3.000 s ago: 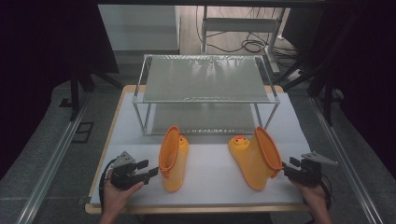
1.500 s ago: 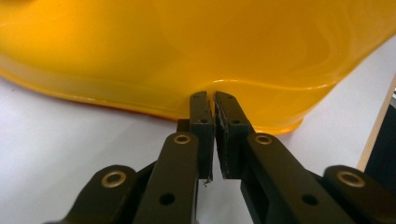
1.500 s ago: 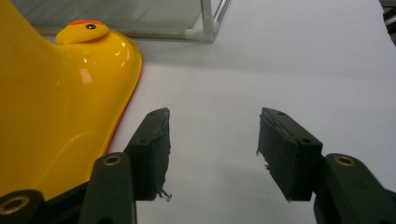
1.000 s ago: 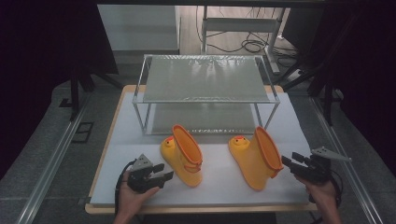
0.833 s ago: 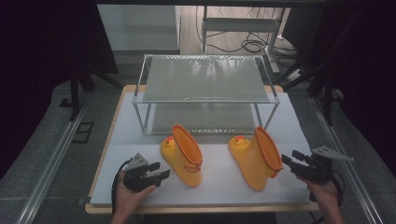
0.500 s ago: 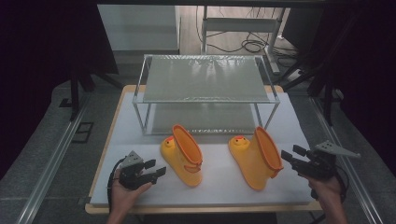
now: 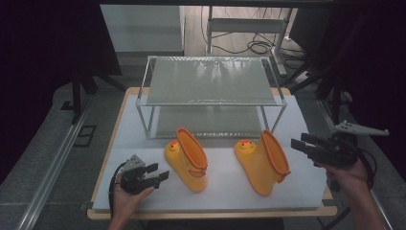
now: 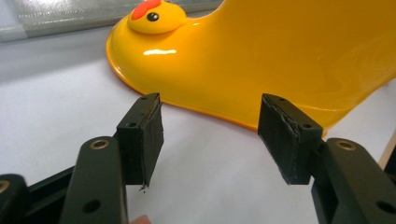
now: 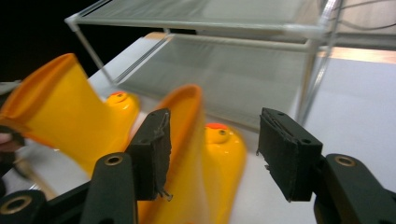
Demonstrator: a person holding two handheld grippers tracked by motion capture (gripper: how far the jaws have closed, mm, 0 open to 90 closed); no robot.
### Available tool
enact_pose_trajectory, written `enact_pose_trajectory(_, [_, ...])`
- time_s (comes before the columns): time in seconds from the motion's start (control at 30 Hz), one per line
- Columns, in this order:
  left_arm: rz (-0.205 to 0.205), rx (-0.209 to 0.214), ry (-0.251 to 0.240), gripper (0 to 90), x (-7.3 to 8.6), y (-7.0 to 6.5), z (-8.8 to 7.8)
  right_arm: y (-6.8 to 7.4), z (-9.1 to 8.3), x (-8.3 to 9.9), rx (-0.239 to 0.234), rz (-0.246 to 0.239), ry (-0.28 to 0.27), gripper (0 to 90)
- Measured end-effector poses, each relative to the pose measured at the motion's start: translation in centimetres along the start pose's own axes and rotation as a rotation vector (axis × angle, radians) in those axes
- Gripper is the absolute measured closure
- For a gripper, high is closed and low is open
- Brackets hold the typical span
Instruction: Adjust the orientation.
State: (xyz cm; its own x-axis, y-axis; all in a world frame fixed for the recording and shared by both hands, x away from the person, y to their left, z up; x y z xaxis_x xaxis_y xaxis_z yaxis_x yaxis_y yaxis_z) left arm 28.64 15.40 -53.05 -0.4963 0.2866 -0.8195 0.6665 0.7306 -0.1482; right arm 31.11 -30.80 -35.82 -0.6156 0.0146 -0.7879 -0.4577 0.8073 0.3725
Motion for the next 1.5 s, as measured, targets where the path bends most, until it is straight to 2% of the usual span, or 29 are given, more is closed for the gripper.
enact_pose_trajectory(0.1, [0.005, 0.002, 0.004, 40.4, 0.0, 0.0, 0.0, 1.6, 0.7, -1.3, -0.03, -0.011, 0.077, 43.8])
enact_pose_trajectory(0.3, [0.001, -0.001, 0.001, 40.3, 0.0, 0.0, 0.0, 5.1, 3.1, -3.3, -0.046, -0.067, 0.205, 45.3])
enact_pose_trajectory(0.43, [-0.001, 0.0, 0.003, 40.3, 0.2, 0.1, 0.0, 8.1, 5.0, -3.8, -0.08, -0.098, 0.292, 45.8])
enact_pose_trajectory(0.47, [-0.001, 0.0, 0.003, 40.3, 0.2, 0.1, 0.0, 8.1, 5.0, -3.8, -0.08, -0.098, 0.292, 45.8])
enact_pose_trajectory(0.5, [-0.001, 0.001, 0.004, 40.3, 0.2, 0.1, 0.0, 9.8, 6.1, -3.9, -0.105, -0.109, 0.341, 45.5])
enact_pose_trajectory(0.57, [-0.001, 0.002, 0.005, 40.3, 0.2, 0.1, 0.0, 10.3, 6.5, -3.9, -0.111, -0.114, 0.357, 45.5])
enact_pose_trajectory(0.6, [0.0, 0.002, 0.005, 40.3, 0.3, 0.1, 0.0, 11.6, 7.7, -3.9, -0.113, -0.127, 0.399, 45.6])
enact_pose_trajectory(0.67, [-0.001, 0.003, 0.004, 40.3, 0.3, 0.2, 0.0, 12.3, 8.7, -3.7, -0.11, -0.136, 0.424, 45.8])
enact_pose_trajectory(0.87, [-0.004, -0.001, 0.002, 40.3, 0.4, 0.3, -0.1, 14.2, 11.7, -3.3, -0.119, -0.14, 0.472, 46.6])
enact_pose_trajectory(1.03, [-0.004, -0.002, 0.002, 40.3, 0.4, 0.4, -0.2, 15.1, 13.5, -2.8, -0.128, -0.136, 0.506, 47.8])
enact_pose_trajectory(1.2, [-0.002, 0.001, 0.006, 40.3, 0.4, 0.3, 0.0, 15.9, 14.6, -2.4, -0.136, -0.134, 0.528, 48.5])
enact_pose_trajectory(1.27, [0.0, 0.0, 0.008, 40.2, 0.5, 0.3, 0.0, 16.6, 15.3, -2.2, -0.149, -0.133, 0.54, 48.6])
enact_pose_trajectory(1.5, [-0.002, 0.006, 0.011, 40.1, 0.5, 0.2, 0.1, 17.9, 16.9, -1.6, -0.143, -0.139, 0.566, 48.5])
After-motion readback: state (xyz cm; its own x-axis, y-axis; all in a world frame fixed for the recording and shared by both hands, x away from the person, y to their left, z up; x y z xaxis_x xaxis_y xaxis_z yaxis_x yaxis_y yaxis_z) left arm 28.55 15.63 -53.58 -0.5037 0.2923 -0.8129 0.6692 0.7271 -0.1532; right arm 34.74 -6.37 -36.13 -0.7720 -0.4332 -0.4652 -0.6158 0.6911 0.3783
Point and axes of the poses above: each handheld gripper's, and its own axes: z roughly forward along the jaws, x roughly out of its underside, y roughly to its left, the point moved 6 cm from there along z, roughly forward along the jaws, and after that the axes turned 9 degrees about z, right-handed, at the moved point
